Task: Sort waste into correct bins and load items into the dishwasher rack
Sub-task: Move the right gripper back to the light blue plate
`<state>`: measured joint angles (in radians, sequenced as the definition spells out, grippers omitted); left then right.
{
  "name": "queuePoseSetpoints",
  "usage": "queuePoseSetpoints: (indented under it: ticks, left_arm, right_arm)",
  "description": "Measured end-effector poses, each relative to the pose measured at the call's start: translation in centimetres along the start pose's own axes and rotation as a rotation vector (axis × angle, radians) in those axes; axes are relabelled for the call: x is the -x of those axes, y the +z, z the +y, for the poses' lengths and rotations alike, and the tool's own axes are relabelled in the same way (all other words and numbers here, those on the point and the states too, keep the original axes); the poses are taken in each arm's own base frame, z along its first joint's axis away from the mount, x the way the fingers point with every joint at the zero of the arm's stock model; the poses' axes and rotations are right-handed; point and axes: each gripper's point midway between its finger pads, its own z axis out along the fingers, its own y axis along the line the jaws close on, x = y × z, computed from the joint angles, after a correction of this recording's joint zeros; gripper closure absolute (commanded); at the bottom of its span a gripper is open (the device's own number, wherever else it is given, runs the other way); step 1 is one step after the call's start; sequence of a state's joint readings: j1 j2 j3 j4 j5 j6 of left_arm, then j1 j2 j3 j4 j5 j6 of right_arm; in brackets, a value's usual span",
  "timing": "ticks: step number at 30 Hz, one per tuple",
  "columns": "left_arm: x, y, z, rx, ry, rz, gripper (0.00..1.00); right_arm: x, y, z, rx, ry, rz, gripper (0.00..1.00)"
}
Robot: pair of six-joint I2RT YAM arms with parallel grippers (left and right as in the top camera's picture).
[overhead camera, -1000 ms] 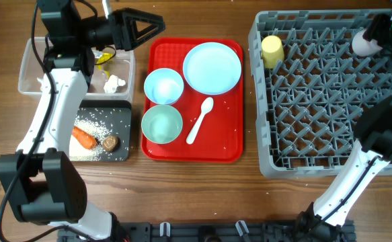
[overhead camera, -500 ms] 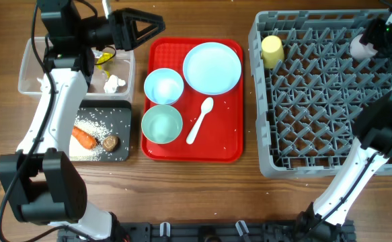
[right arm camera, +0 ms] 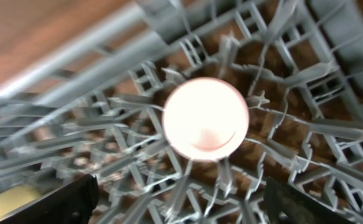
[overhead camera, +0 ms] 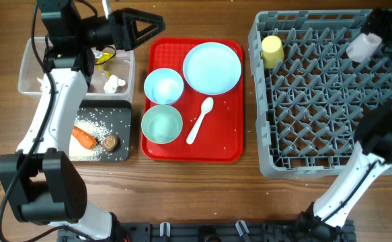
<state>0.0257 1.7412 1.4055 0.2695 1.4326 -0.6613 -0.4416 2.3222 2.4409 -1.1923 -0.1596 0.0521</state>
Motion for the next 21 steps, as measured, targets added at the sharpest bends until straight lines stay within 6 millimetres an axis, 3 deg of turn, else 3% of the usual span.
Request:
queuePoseSetpoints:
  ticks: [1, 3, 5, 7, 8, 9, 13, 16, 18, 21]
  left_arm:
    - [0.0, 0.0, 0.0, 0.002, 0.000, -0.002, 0.00]
    - [0.0, 0.0, 0.0, 0.003, 0.000, -0.002, 0.00]
    - [0.1, 0.0, 0.1, 0.003, 0.000, -0.003, 0.00]
    - [0.1, 0.0, 0.1, 0.005, 0.000, -0.004, 0.00]
    - [0.1, 0.0, 0.1, 0.005, 0.000, -0.005, 0.00]
    - [0.1, 0.0, 0.1, 0.005, 0.000, -0.005, 0.00]
    - [0.1, 0.0, 0.1, 0.005, 0.000, -0.005, 0.00]
    - [0.1, 0.0, 0.1, 0.005, 0.000, -0.005, 0.00]
    - [0.1, 0.0, 0.1, 0.005, 0.000, -0.005, 0.00]
    - [0.1, 0.0, 0.1, 0.005, 0.000, -0.005, 0.00]
  right_arm:
    - [0.5, -1.9, 1.0, 0.026, -0.009, -0.028, 0.23]
    - [1.2, -7.6, 4.6, 0.111, -0.057, -0.110, 0.36]
    - [0.8, -10.6, 7.8, 0.170, -0.116, -0.137, 0.44]
    - [-1.4, -13.2, 14.1, 0.268, -0.242, -0.129, 0.53]
    - [-2.8, -13.3, 17.1, 0.308, -0.299, -0.101, 0.65]
    - [-4.3, -13.1, 19.8, 0.342, -0.349, -0.069, 0.69]
    - [-10.7, -12.7, 29.8, 0.465, -0.545, 0.031, 0.70]
    - [-15.0, -12.0, 34.3, 0.509, -0.609, 0.109, 0.70]
    - [-18.2, -10.3, 36.6, 0.489, -0.603, 0.192, 0.66]
    - [-21.2, -6.8, 37.9, 0.406, -0.537, 0.283, 0.69]
